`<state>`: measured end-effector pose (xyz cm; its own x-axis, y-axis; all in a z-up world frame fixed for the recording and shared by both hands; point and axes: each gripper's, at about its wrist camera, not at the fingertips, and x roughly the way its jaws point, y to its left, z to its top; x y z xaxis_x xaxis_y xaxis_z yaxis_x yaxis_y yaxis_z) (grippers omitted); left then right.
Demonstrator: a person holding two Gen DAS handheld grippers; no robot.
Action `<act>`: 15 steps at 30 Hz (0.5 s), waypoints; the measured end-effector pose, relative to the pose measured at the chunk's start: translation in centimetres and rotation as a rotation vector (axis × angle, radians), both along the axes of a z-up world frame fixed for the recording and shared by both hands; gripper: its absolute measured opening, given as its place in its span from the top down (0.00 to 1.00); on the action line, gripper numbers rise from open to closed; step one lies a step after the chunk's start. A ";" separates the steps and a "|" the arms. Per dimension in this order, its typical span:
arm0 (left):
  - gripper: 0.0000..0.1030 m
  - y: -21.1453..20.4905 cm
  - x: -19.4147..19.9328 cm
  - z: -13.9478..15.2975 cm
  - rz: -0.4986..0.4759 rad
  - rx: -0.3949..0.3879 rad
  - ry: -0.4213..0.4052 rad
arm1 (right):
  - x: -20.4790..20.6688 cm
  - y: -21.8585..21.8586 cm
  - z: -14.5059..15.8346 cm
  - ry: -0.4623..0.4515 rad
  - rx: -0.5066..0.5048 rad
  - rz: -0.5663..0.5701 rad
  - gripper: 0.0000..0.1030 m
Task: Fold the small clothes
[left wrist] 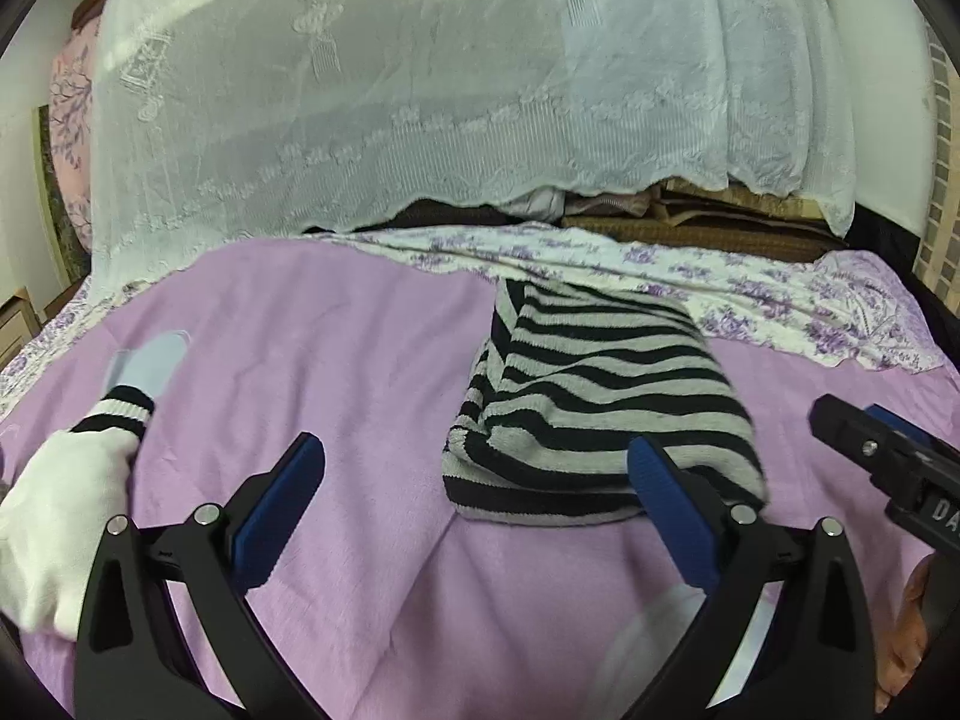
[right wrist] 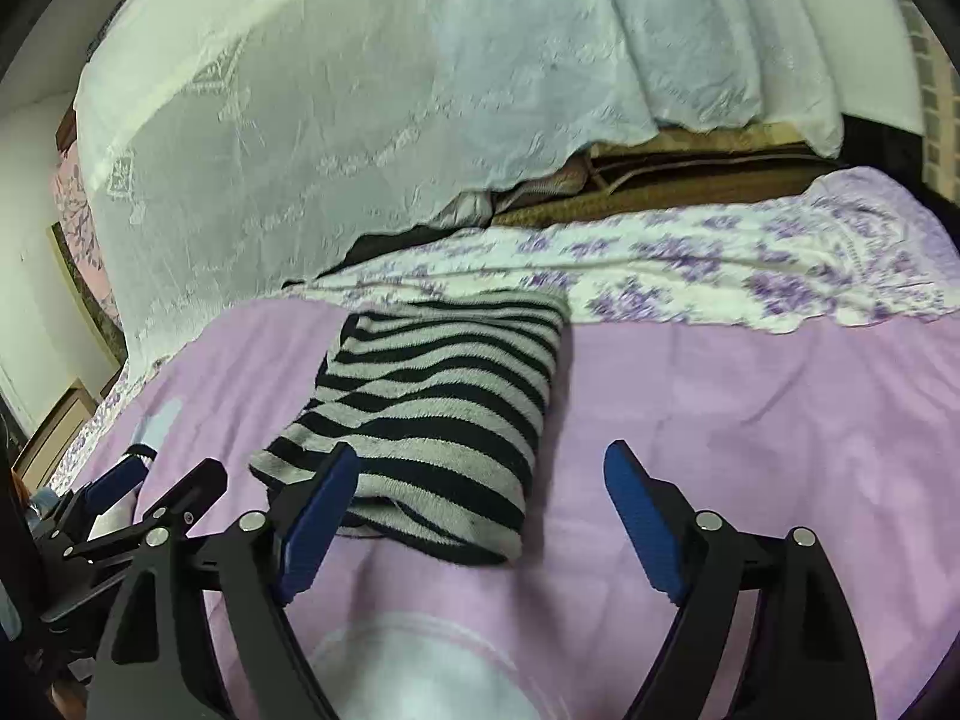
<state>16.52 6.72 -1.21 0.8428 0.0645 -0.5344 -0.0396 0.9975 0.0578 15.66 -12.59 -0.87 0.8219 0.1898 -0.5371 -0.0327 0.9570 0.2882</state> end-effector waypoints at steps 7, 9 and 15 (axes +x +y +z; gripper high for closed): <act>0.04 -0.5 -2.5 1.6 0.027 -0.041 -0.016 | -3.3 -0.4 1.3 -0.028 -0.008 -0.033 0.12; 0.04 -0.8 -3.0 2.2 0.035 -0.033 -0.029 | -4.1 0.1 1.7 -0.046 -0.029 -0.020 0.12; 0.04 -0.7 -3.6 2.9 0.047 -0.061 -0.032 | -5.5 0.5 2.6 -0.085 -0.039 0.016 0.11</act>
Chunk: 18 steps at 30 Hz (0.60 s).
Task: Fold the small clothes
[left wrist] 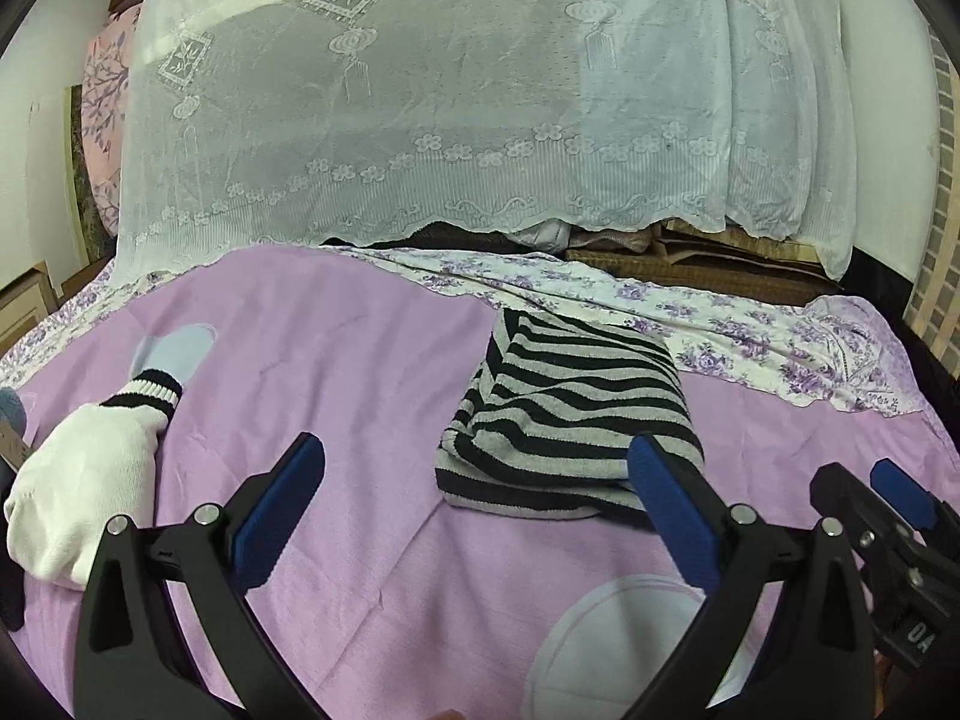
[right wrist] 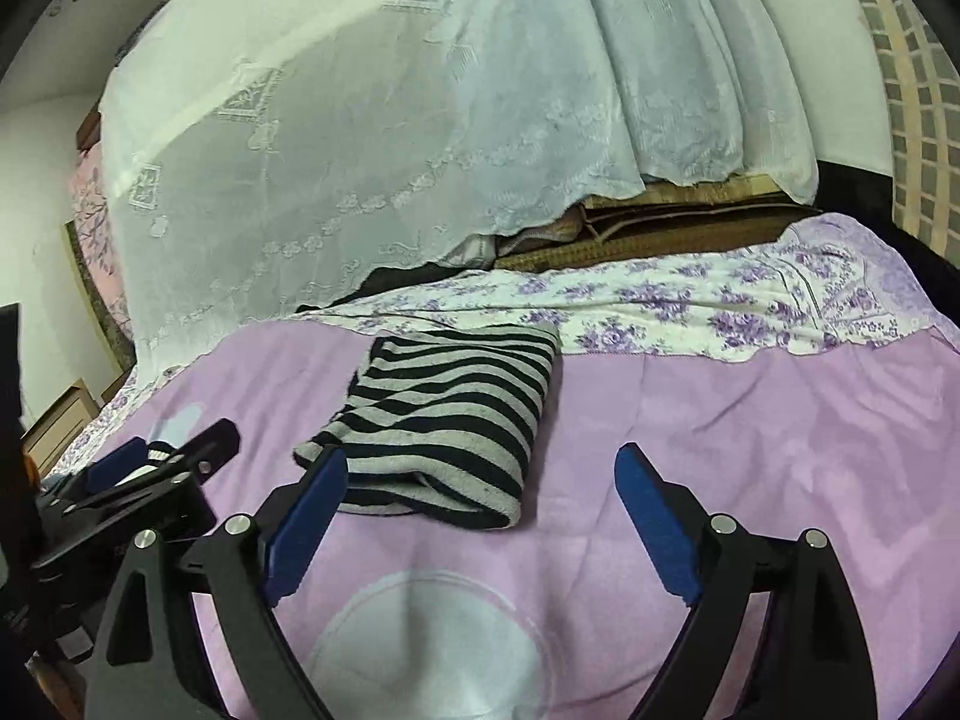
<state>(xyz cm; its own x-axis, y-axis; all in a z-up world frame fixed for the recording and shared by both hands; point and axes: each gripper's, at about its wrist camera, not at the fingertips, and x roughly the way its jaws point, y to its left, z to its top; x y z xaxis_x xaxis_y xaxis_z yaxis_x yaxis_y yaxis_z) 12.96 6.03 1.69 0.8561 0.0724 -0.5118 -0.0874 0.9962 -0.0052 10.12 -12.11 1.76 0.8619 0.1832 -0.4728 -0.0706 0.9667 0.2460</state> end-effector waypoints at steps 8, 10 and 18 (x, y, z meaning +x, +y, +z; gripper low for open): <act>0.04 -1.0 -0.1 -1.1 -0.048 0.021 0.025 | -0.3 0.2 -0.1 0.000 -0.002 0.015 0.10; 0.04 -1.0 -0.1 -1.3 -0.058 0.023 0.036 | -0.3 0.4 -0.3 0.004 -0.005 0.015 0.10; 0.04 -0.4 0.4 -2.0 -0.100 -0.024 0.074 | -0.2 1.1 -0.8 0.005 -0.040 0.014 0.05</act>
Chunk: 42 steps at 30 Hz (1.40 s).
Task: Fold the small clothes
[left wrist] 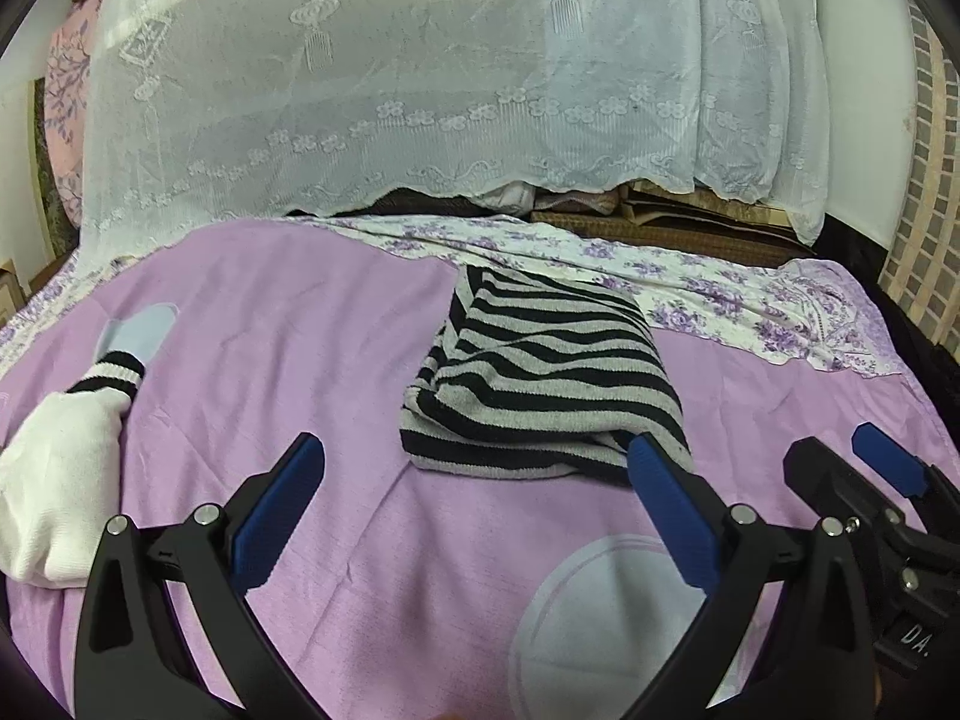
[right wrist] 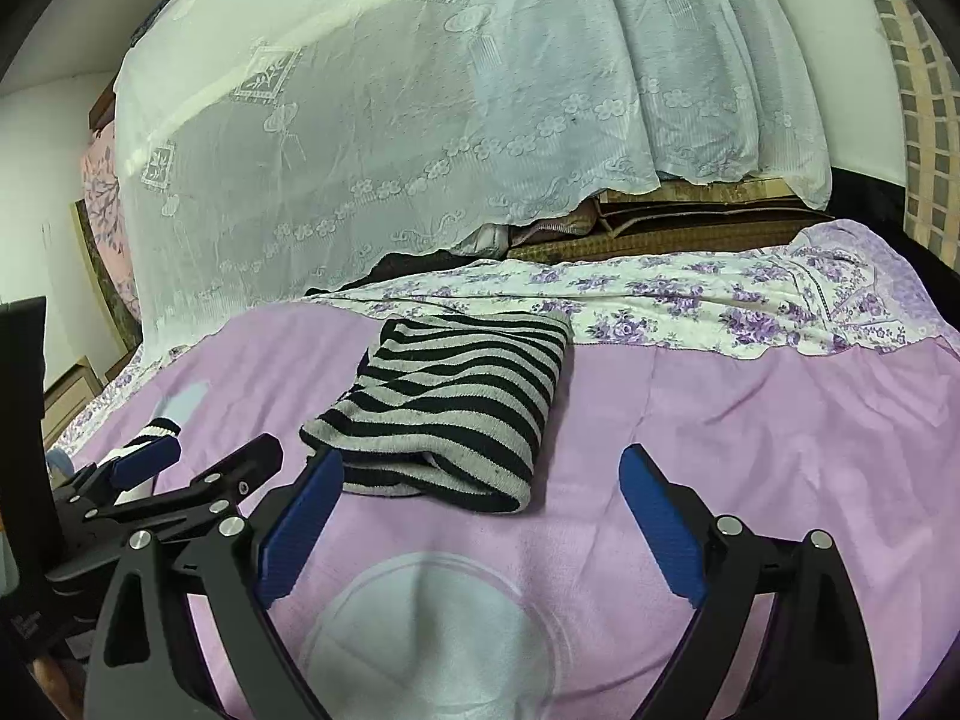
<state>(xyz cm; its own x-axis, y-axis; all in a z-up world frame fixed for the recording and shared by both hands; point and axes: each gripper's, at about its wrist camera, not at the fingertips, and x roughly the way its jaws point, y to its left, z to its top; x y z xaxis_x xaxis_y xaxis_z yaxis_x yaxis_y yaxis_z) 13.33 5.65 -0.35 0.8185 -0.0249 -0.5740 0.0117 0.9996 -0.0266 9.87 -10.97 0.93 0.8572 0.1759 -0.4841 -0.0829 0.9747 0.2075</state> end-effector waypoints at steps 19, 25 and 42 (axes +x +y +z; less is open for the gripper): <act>0.04 0.0 -1.4 -0.2 0.057 0.116 -0.022 | -1.6 1.0 -0.8 -0.059 -0.058 -0.041 0.03; 0.04 -0.5 -1.7 -0.2 0.060 0.131 -0.032 | -1.9 1.0 -0.6 -0.066 -0.038 -0.032 0.03; 0.04 0.0 -2.4 0.7 0.068 0.111 -0.056 | -3.4 1.4 0.4 -0.086 -0.035 -0.020 0.03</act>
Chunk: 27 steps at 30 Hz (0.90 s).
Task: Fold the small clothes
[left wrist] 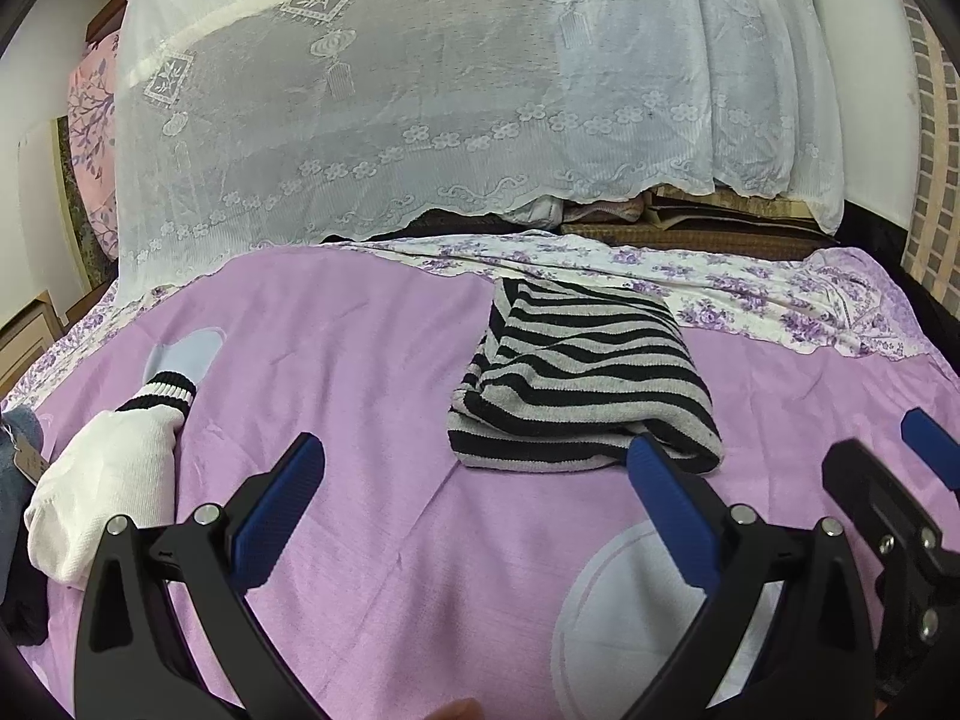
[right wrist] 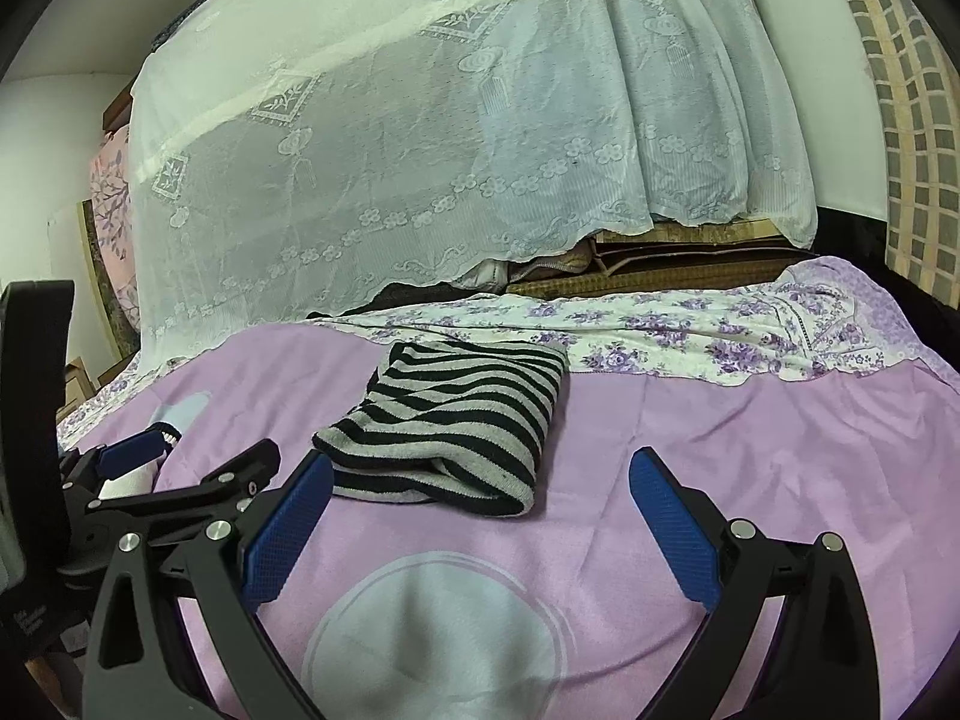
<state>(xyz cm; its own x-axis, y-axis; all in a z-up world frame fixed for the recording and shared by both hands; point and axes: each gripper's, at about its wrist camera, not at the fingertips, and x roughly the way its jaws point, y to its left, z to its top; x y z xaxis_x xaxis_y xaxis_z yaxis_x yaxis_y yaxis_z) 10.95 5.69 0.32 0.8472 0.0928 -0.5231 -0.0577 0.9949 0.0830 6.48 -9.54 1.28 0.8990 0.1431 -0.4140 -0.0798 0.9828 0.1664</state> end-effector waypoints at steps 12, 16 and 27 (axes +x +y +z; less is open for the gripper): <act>0.04 -0.4 -0.2 0.0 -0.006 0.010 -0.007 | 0.1 0.2 -0.3 0.014 0.007 0.013 0.03; 0.04 -0.4 -0.2 0.0 -0.007 0.008 -0.005 | 0.1 0.2 -0.3 0.016 0.009 0.012 0.03; 0.04 -0.3 -0.2 0.0 -0.007 0.009 -0.005 | 0.2 0.2 -0.5 0.025 0.019 0.016 0.03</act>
<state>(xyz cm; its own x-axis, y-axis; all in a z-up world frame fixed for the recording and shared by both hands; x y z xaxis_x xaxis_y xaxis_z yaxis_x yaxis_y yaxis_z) 10.73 5.34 0.31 0.8503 0.0917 -0.5183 -0.0516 0.9945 0.0913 6.73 -9.32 0.74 0.8857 0.1656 -0.4338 -0.0912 0.9781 0.1871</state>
